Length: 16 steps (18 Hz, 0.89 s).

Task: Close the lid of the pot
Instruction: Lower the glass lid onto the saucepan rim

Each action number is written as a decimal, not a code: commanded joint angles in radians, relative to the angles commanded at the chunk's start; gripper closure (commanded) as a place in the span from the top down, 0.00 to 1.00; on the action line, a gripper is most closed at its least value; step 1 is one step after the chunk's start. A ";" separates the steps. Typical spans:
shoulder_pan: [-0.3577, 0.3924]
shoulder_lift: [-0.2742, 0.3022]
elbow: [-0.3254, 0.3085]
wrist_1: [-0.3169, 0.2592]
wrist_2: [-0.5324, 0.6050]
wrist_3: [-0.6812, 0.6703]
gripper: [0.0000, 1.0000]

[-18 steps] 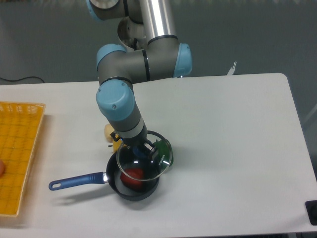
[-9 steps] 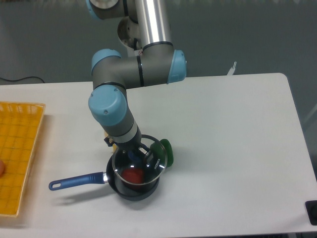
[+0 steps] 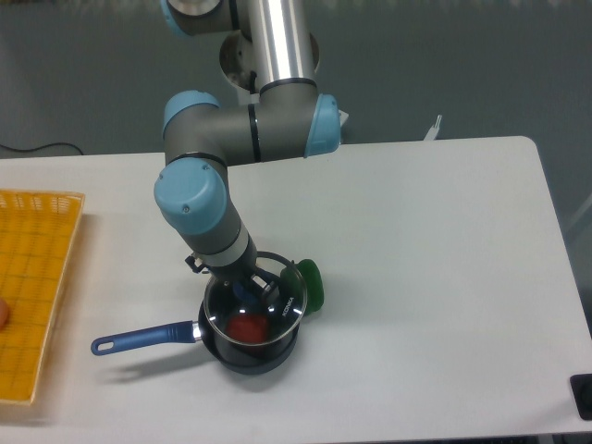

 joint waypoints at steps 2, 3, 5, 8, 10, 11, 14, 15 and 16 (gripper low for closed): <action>-0.002 -0.002 0.000 0.002 0.000 -0.002 0.50; -0.003 -0.002 0.000 0.002 0.000 -0.002 0.50; -0.003 -0.005 0.000 0.002 0.000 -0.002 0.51; -0.003 -0.009 0.000 0.002 0.000 -0.002 0.51; -0.005 -0.015 0.000 0.003 0.000 -0.003 0.51; -0.005 -0.017 0.000 0.003 -0.002 -0.005 0.51; -0.009 -0.023 0.000 0.005 -0.003 -0.020 0.51; -0.009 -0.026 0.000 0.005 -0.003 -0.024 0.51; -0.011 -0.029 0.002 0.005 -0.005 -0.026 0.51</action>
